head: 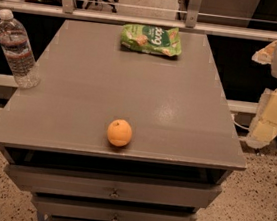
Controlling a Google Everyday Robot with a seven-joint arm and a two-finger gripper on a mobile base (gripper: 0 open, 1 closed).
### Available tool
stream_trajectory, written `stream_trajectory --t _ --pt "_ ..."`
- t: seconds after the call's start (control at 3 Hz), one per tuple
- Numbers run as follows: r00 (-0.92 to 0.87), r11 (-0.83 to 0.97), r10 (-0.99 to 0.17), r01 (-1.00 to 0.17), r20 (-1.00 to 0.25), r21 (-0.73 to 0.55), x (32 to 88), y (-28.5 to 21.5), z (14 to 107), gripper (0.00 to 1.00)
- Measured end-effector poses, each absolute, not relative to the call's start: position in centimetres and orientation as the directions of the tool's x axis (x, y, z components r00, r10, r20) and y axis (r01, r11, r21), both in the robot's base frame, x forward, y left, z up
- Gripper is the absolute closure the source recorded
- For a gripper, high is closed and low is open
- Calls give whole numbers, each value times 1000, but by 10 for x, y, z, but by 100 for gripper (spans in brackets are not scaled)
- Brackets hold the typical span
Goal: Move orange near green rice chip bag
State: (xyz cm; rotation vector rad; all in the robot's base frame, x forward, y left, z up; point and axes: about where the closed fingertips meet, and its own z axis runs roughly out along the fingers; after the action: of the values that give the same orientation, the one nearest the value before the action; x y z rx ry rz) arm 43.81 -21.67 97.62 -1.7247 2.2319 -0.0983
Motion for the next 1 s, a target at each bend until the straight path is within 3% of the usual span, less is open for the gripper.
stream_trajectory --t 0.33,0.67,1.0 --pt "-221 270 -953 -931 -207 -246 438 -217 976 0" --pt "-185 251 -943 -942 -277 -225 442 -181 955 0" --pt "-145 236 -901 -954 -409 -183 452 -113 922 0"
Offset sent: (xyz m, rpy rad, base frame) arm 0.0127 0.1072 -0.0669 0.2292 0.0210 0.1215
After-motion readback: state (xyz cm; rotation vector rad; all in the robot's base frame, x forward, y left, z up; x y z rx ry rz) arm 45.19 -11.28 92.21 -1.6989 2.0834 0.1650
